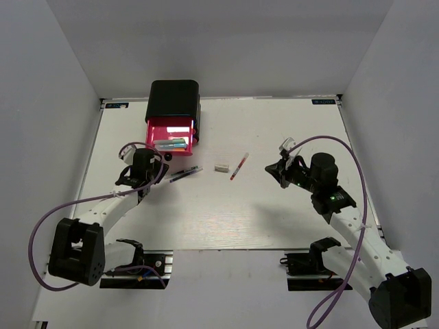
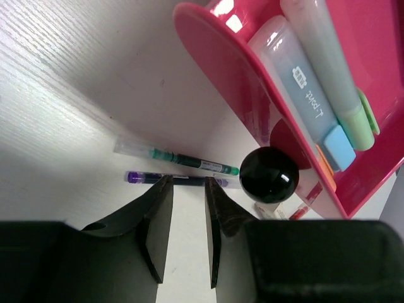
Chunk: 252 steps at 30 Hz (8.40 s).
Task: Sort the stationery into containers
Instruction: Close the drawer in the storage box, then open the drawer in the storage box.
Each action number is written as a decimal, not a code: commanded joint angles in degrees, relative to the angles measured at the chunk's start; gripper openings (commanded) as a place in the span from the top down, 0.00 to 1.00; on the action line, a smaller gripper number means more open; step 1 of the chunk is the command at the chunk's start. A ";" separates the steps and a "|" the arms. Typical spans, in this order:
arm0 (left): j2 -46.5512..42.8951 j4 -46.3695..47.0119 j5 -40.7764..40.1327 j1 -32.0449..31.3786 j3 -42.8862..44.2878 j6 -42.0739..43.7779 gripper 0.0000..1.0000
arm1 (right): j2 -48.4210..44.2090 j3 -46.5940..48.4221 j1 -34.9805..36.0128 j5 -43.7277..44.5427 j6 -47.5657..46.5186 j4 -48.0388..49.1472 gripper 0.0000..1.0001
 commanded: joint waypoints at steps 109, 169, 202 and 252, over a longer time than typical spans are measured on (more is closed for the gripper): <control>4.70 16.91 8.72 0.49 6.40 22.78 0.68 | -0.31 -1.20 -2.61 -3.62 0.30 2.55 1.00; 17.72 20.17 4.06 1.01 18.72 19.18 0.34 | 0.22 -0.85 -2.52 -3.62 -0.76 1.94 1.00; 28.25 29.13 4.06 1.01 19.59 22.69 0.42 | 2.15 -0.77 -2.61 -3.18 -1.19 2.20 1.00; 25.98 38.70 3.53 1.01 9.32 18.30 0.79 | 2.77 -0.85 -2.69 -2.66 -2.43 2.20 1.00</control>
